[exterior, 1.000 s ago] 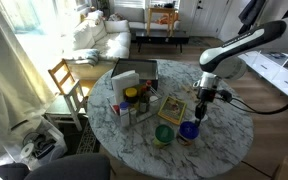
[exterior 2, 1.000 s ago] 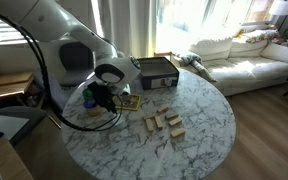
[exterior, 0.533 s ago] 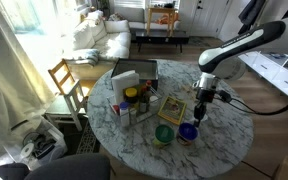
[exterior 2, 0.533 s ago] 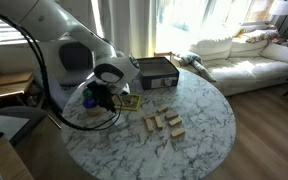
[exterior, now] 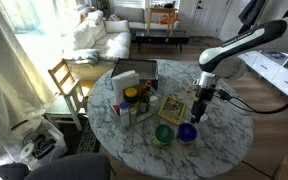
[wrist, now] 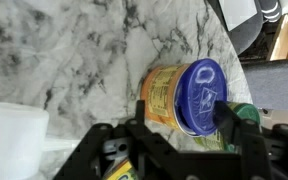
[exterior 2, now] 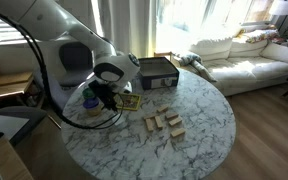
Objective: Switch the blue and green lids in the containers
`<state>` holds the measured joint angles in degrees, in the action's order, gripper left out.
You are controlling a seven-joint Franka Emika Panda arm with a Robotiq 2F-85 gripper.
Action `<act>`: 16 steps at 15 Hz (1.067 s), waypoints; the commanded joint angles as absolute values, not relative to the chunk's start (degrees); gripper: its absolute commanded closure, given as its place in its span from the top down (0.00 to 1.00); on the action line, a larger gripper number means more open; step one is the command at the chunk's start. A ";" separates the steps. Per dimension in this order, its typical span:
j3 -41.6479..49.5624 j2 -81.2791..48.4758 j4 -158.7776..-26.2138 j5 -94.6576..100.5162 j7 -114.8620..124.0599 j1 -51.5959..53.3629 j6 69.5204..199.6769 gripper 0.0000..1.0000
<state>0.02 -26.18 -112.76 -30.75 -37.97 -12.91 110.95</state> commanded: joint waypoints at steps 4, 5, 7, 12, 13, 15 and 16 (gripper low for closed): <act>0.69 -19.71 -115.51 -30.74 -36.45 -13.47 112.38 1.00; 0.82 -18.15 -115.76 -30.85 -36.44 -13.55 112.12 1.00; 1.27 -15.29 -116.17 -30.53 -35.87 -13.38 111.82 1.00; 2.67 -8.17 -117.33 -30.20 -31.95 -12.62 112.27 1.00; 2.92 -6.80 -117.80 -29.98 -31.56 -12.47 112.26 1.00; 3.34 -4.28 -118.27 -29.93 -31.60 -12.33 110.71 1.00; 3.57 -3.19 -118.52 -29.92 -31.75 -12.19 109.76 1.00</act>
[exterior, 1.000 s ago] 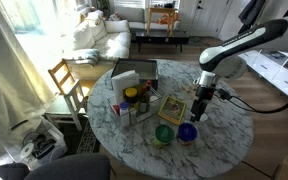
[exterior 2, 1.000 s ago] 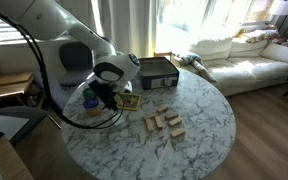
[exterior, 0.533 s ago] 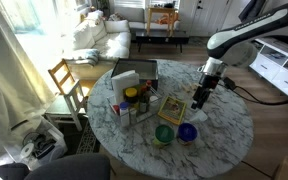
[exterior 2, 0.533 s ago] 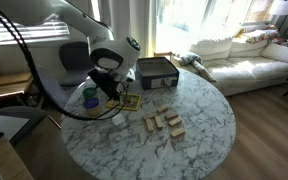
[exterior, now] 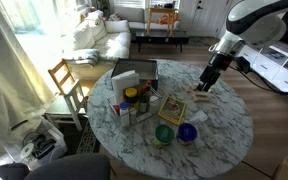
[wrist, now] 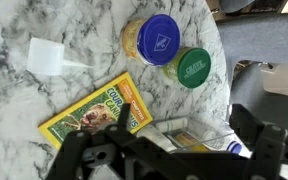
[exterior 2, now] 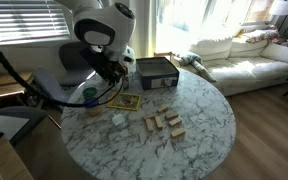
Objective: Switch the blue and green lids in the containers
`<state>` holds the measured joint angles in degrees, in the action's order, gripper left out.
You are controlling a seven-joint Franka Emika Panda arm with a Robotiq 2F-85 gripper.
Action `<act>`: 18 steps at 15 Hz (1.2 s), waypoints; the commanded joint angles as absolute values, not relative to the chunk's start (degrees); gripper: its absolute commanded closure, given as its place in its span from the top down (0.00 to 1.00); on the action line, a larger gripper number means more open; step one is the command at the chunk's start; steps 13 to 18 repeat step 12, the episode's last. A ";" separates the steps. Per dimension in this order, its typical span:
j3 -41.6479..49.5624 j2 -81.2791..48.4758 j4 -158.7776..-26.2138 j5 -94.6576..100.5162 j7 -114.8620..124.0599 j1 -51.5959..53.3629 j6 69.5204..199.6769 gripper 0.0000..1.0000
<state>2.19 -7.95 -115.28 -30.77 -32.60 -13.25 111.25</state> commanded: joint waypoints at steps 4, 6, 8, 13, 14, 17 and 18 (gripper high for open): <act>4.41 1.32 -120.58 -31.41 -30.87 -11.32 107.65 1.00; 4.78 -1.19 -117.86 -30.91 -31.75 -10.88 107.87 1.00; 4.93 0.03 -118.70 -30.90 -31.50 -10.65 107.85 1.00; 5.05 0.28 -119.09 -30.90 -31.49 -10.54 107.86 1.00; 5.05 0.28 -119.09 -30.90 -31.49 -10.54 107.86 1.00; 5.05 0.28 -119.09 -30.90 -31.49 -10.54 107.86 1.00; 5.05 0.28 -119.09 -30.90 -31.49 -10.54 107.86 1.00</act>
